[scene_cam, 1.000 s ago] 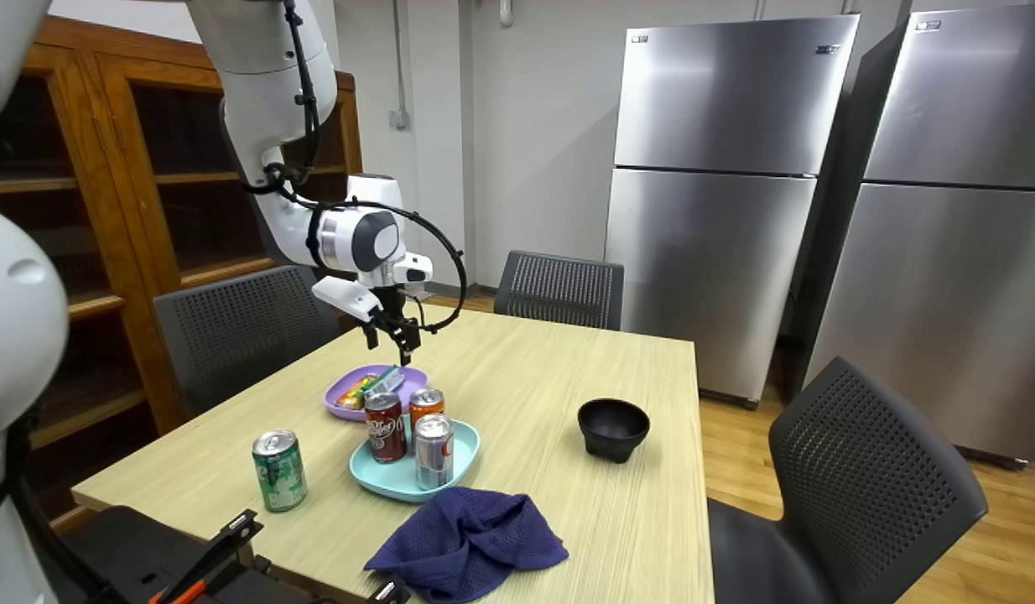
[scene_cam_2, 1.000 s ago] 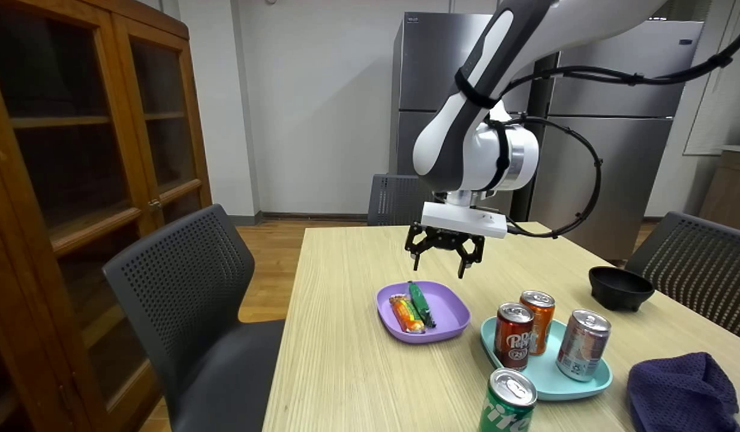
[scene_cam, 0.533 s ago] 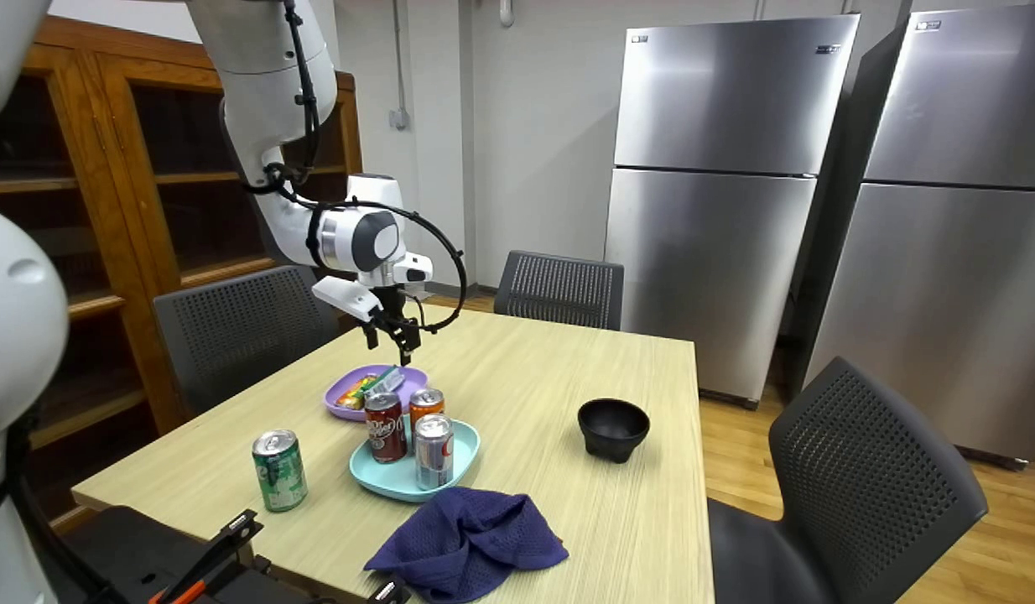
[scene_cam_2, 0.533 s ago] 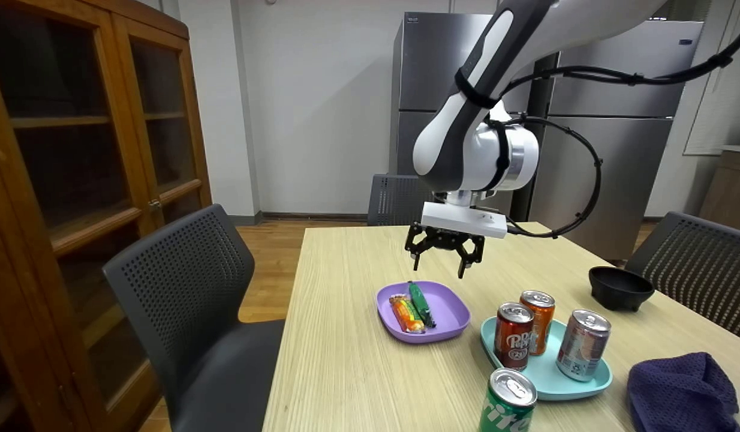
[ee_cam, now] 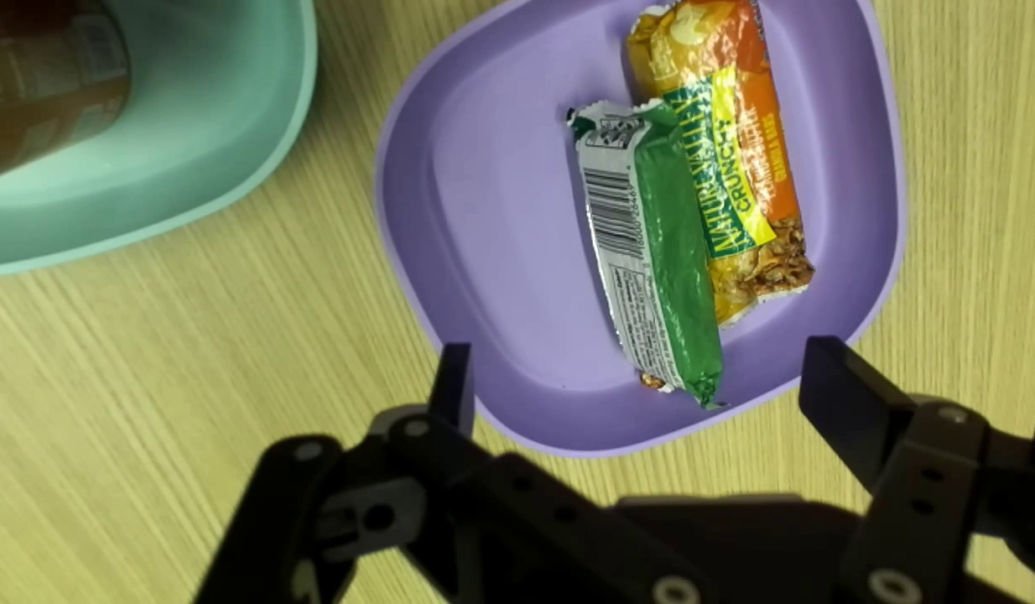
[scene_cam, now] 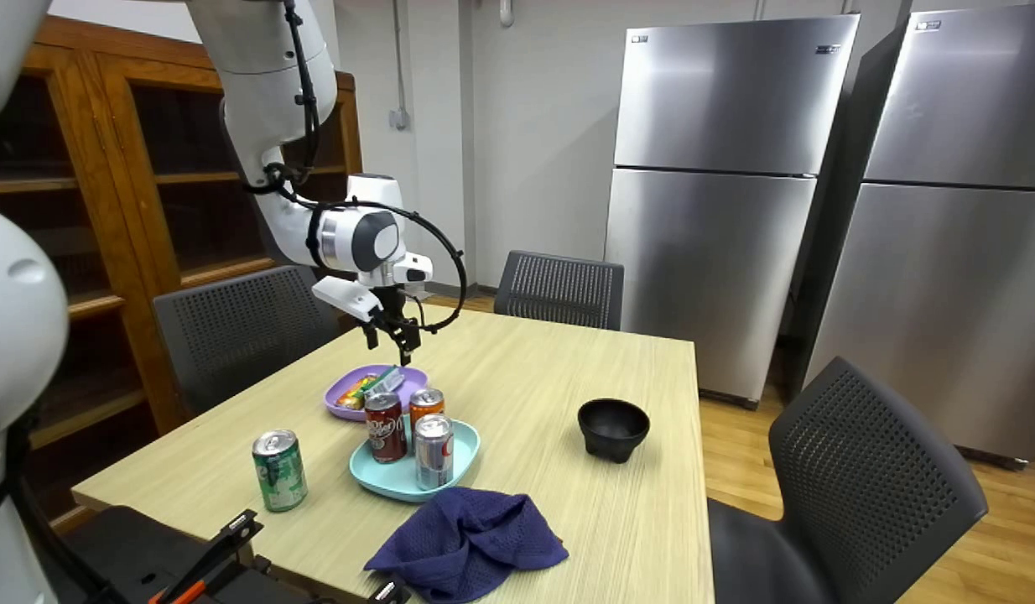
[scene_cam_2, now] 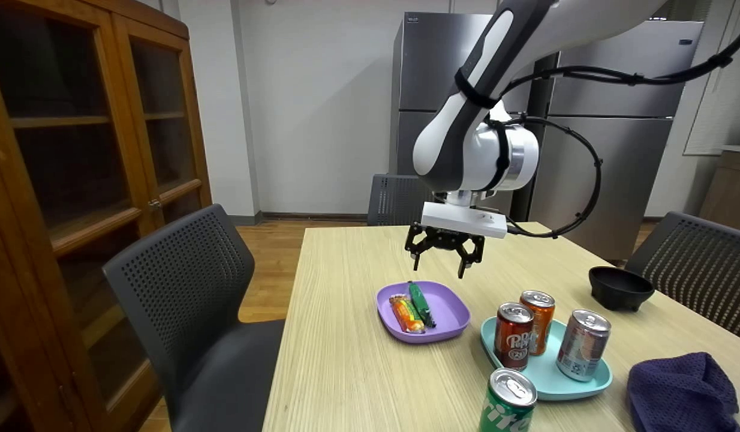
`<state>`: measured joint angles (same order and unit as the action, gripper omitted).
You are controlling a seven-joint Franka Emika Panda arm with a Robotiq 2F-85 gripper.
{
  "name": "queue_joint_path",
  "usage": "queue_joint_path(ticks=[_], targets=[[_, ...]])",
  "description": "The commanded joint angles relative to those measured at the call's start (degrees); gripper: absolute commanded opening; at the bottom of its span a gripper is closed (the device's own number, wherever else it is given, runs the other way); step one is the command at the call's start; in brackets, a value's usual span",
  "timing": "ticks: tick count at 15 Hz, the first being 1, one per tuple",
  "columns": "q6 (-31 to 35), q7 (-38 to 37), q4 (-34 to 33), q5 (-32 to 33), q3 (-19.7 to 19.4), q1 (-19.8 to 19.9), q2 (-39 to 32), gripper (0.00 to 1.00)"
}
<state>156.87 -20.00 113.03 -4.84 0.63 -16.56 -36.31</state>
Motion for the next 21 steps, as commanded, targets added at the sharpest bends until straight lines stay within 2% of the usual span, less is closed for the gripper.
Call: queue_joint_path(ticks=[1,9,15,21], targets=[[-0.3,0.1,0.6,0.4,0.2,0.2,0.8,1.00],[0.2,-3.0,7.9,4.4,-2.3,-4.7,9.5,1.00],[-2.9,-14.2,14.0,10.6,-6.6,-10.0,15.1,1.00],[-3.0,-19.9,21.9,12.3,-4.6,-9.9,20.0,1.00]])
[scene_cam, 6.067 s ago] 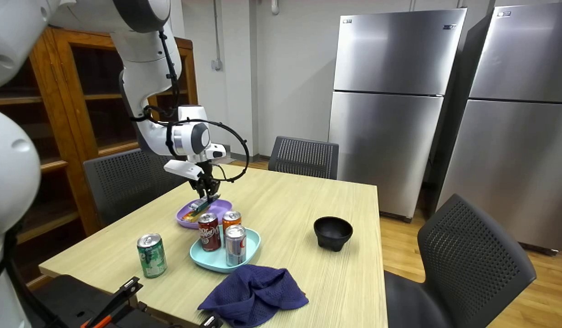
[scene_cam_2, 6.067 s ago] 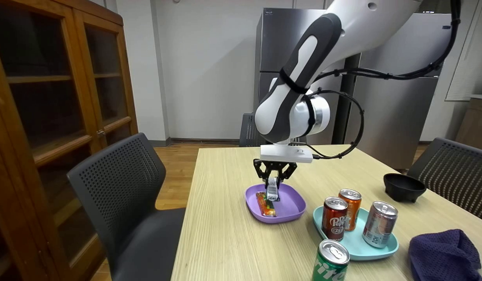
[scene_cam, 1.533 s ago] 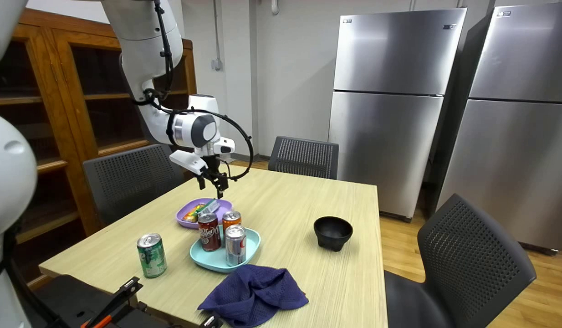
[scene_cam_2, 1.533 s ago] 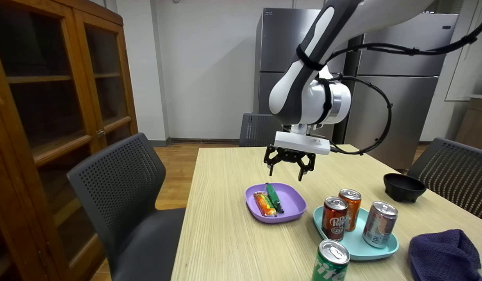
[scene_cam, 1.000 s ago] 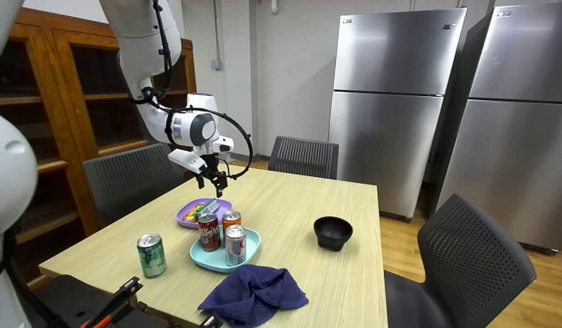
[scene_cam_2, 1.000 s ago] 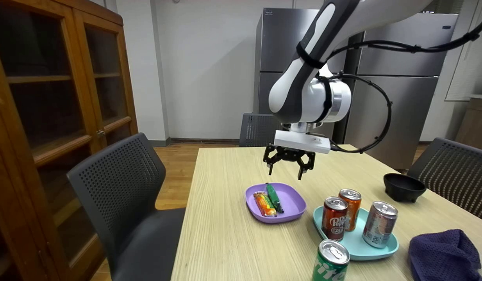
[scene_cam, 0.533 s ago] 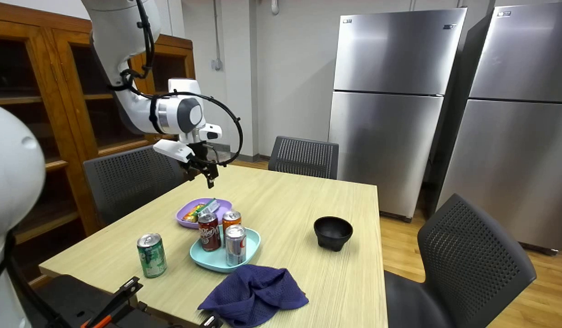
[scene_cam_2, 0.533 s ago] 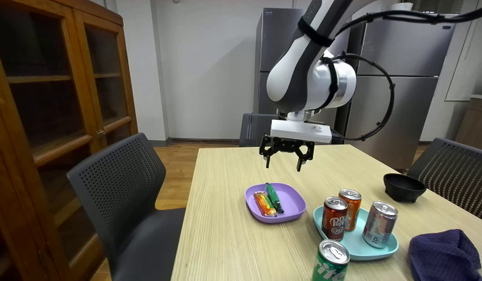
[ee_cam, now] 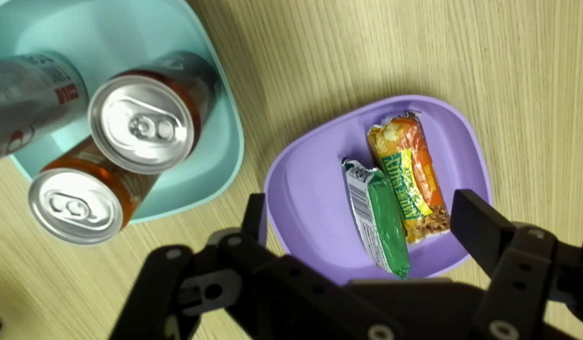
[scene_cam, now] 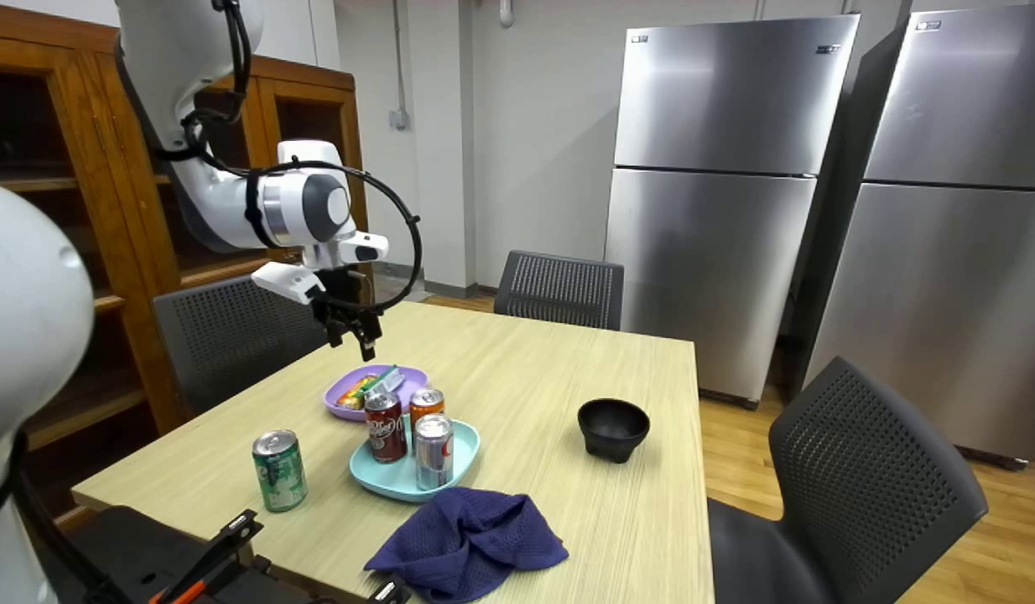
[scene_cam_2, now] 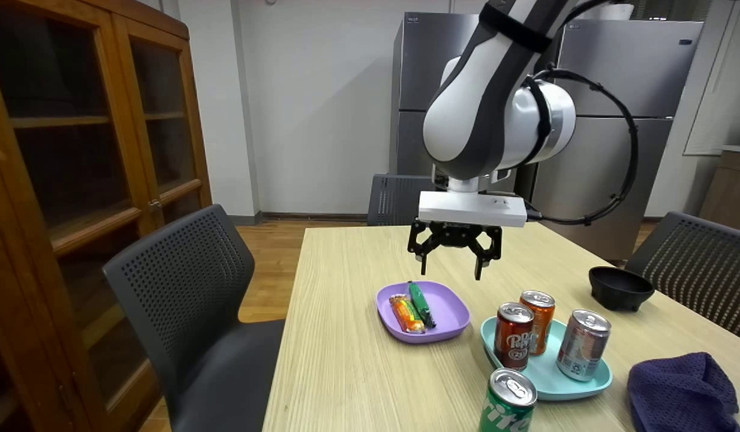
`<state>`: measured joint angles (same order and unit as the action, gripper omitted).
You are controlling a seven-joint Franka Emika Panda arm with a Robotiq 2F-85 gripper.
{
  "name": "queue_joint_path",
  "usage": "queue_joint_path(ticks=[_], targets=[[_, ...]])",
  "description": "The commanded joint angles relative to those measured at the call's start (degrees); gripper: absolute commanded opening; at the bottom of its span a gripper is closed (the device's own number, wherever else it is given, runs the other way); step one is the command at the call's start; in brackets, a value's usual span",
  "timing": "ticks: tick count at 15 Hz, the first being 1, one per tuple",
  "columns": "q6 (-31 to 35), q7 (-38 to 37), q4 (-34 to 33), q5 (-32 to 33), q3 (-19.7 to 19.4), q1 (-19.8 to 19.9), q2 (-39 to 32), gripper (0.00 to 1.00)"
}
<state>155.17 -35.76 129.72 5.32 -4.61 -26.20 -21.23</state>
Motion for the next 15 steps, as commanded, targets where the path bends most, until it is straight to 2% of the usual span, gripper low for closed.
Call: queue_joint_path(ticks=[1,3,8,11,15], targets=[[-0.9,-4.7,6.7,2.2,0.9,-0.1,5.8,1.00],[-0.4,-5.4,9.3,2.9,1.5,0.7,7.6,1.00],[1.7,0.1,14.0,0.2,4.9,4.8,8.9,1.00],[2.6,2.1,16.5,0.5,5.5,6.8,9.1,1.00],[8.1,9.8,19.7,-3.2,7.6,10.8,7.8,1.00]])
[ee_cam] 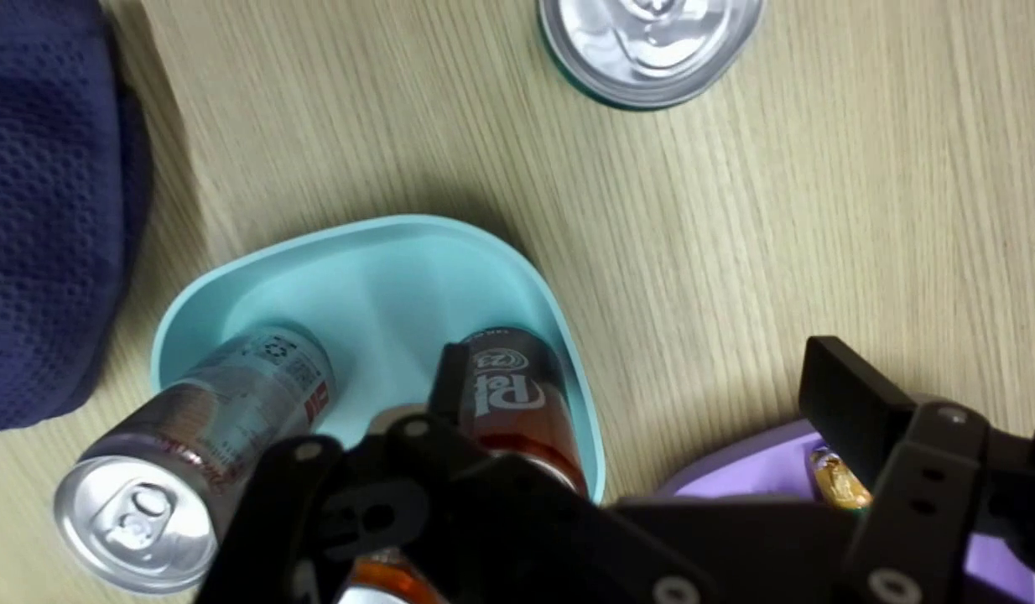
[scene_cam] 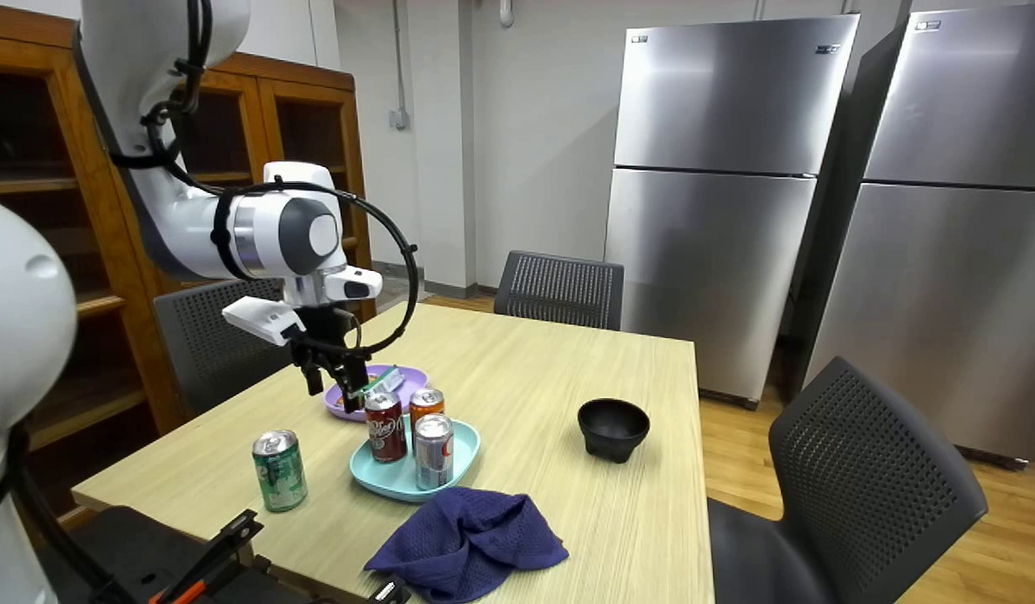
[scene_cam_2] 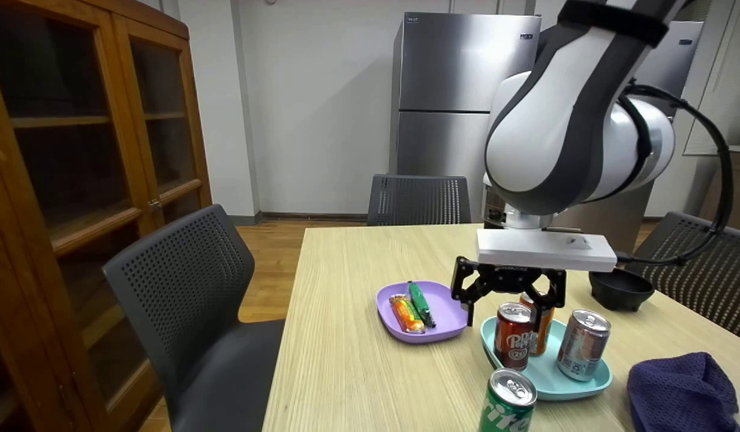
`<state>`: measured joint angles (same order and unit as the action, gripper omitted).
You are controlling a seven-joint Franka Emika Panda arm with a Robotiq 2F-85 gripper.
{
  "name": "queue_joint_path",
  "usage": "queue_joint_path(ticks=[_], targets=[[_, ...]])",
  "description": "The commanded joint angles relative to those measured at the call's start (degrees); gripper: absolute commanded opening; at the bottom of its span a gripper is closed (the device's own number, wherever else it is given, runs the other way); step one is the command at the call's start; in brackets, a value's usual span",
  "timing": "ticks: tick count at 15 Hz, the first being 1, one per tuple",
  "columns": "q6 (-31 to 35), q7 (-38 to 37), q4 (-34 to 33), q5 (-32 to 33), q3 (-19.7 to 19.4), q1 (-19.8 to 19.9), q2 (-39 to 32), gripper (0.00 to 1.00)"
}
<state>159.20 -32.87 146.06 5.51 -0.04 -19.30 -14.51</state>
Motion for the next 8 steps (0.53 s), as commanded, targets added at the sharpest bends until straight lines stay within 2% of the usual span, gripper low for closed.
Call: queue_joint_path(ticks=[1,3,5,8], targets=[[6.2,10.1,4.0,-5.5,4.2,5.2,0.4,1.00],[9.5,17.2,5.0,-10.4,7.7,8.4,-0.6,1.00],[11.3,24.5,5.3,-15.8,12.9,12.6,-1.6,1.00],[10.4,31.6,4.4,-20.8,19.0,17.4,-3.7,1.00]])
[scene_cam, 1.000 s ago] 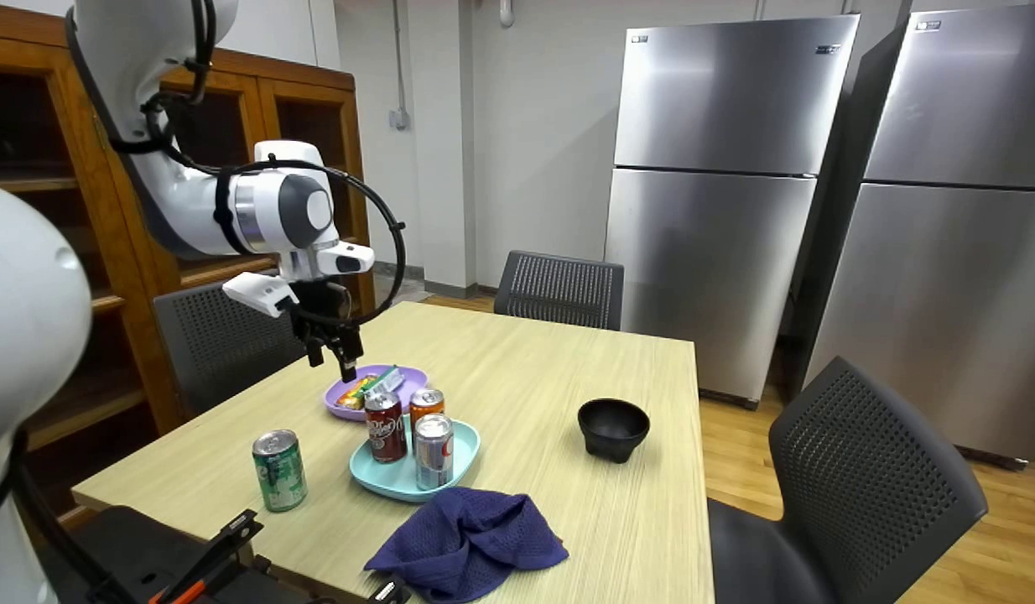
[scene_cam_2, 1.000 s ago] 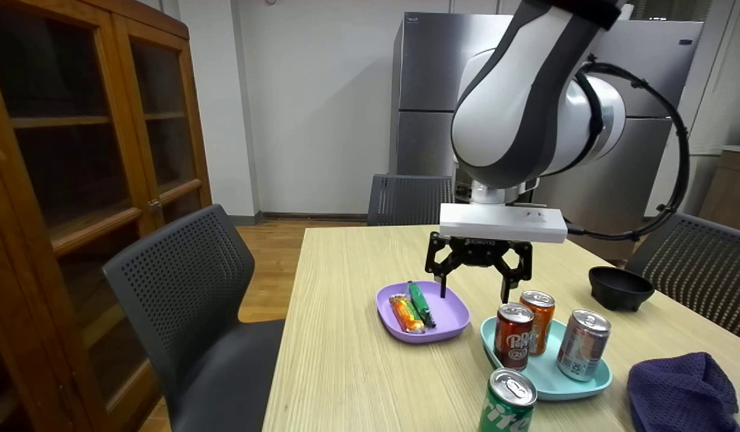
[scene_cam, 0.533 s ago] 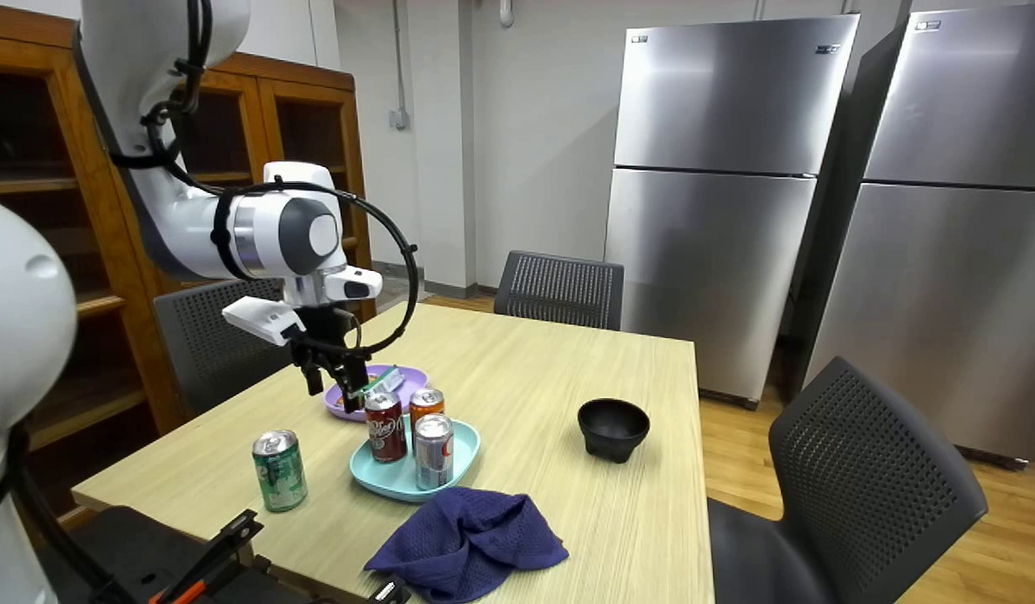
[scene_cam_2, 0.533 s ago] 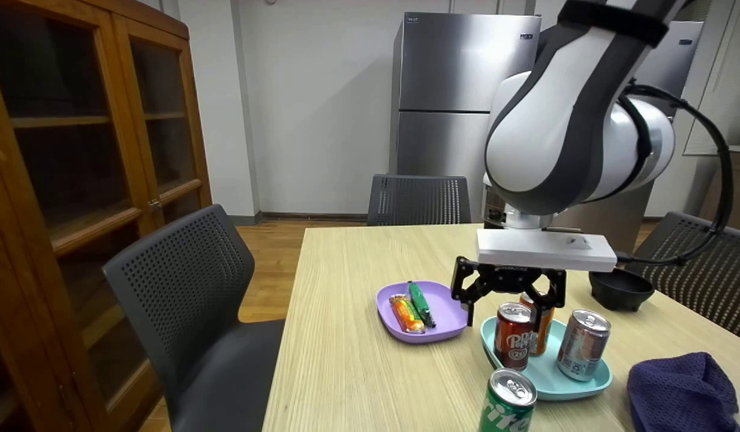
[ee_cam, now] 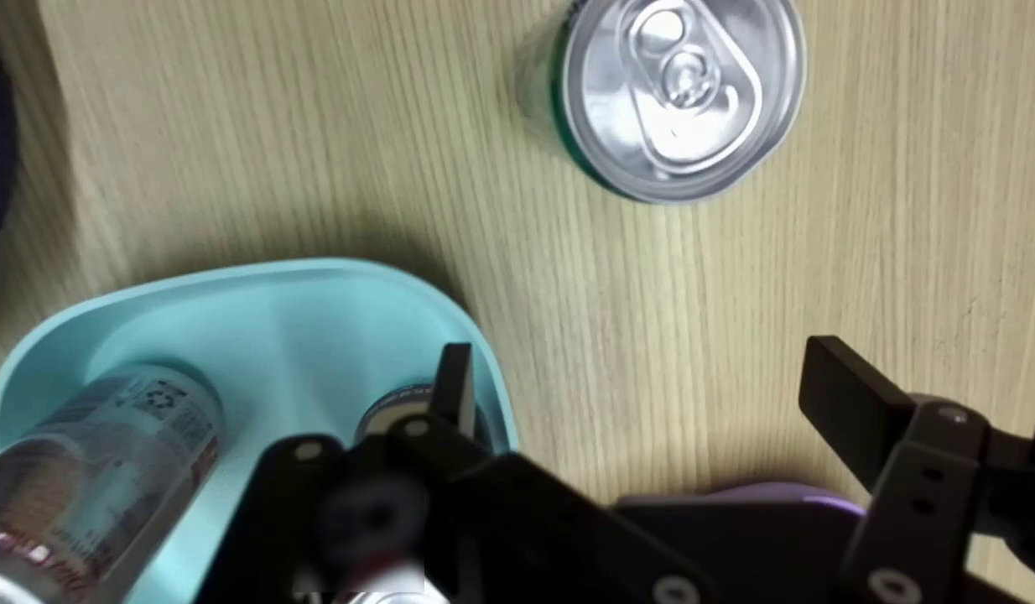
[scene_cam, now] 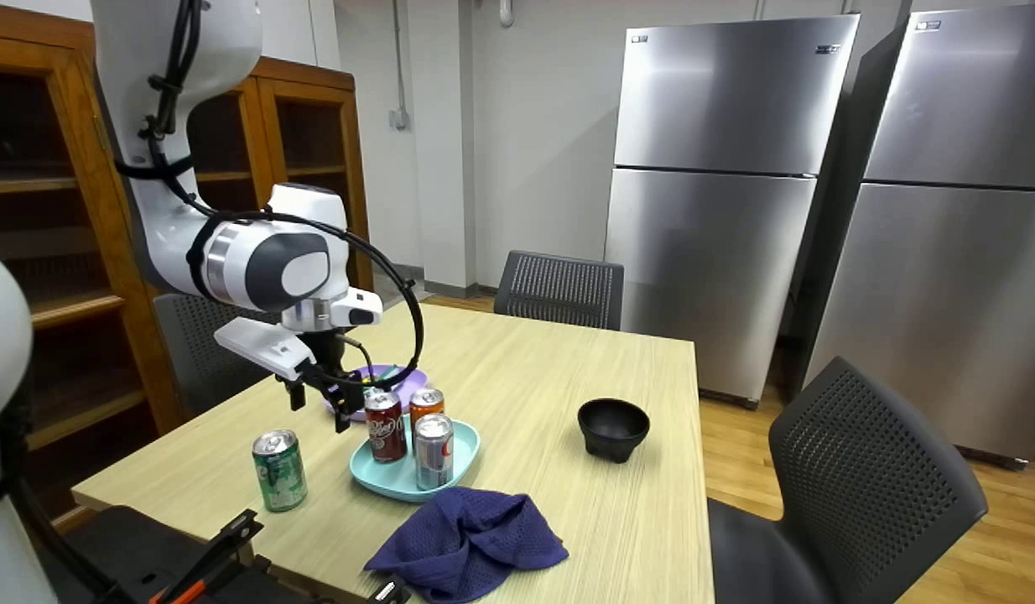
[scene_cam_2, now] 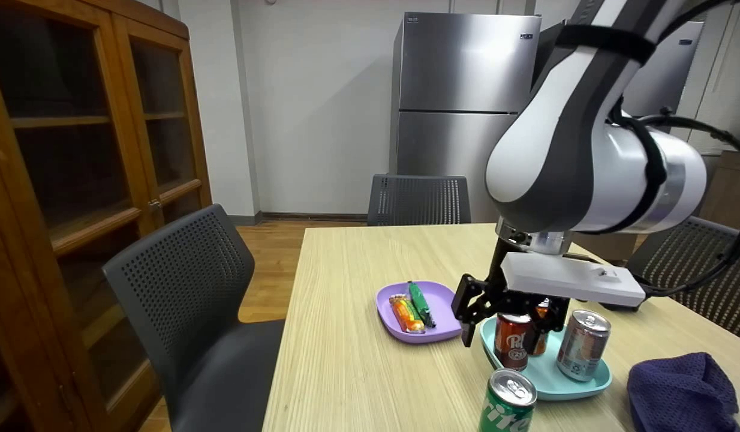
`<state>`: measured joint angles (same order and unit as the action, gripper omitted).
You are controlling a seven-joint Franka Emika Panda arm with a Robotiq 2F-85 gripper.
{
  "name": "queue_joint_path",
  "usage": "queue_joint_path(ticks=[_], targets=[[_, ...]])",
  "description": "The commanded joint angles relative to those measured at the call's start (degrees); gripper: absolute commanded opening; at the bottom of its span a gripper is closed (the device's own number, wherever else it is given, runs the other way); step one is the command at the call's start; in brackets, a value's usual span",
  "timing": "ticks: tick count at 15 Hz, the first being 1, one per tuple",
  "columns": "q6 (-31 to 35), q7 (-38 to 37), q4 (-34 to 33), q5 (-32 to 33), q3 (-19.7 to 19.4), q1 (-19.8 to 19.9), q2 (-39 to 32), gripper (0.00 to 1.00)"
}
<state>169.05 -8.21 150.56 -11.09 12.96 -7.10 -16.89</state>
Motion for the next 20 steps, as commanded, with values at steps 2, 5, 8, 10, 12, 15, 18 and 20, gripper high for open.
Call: queue_joint_path(ticks=[2,5,8,10,12,15,18,20], targets=[[-1.4,7.6,0.3,-3.5,5.8,5.2,-1.0,1.00],[-4.1,6.0,1.0,-1.4,3.7,3.0,0.5,1.00],[-5.6,4.2,1.1,0.3,1.4,1.3,0.9,1.00],[-3.7,5.3,0.0,-1.1,2.4,2.1,-1.4,1.00],[-3.8,5.3,0.0,-0.8,1.9,1.9,-1.4,1.00],[-3.9,5.3,0.0,-0.8,1.9,1.9,-1.4,1.00],[-4.8,3.0,0.6,1.3,0.3,-0.8,-0.4,1.00],[-5.2,3.3,0.9,1.9,0.5,-1.8,0.1,1.00]])
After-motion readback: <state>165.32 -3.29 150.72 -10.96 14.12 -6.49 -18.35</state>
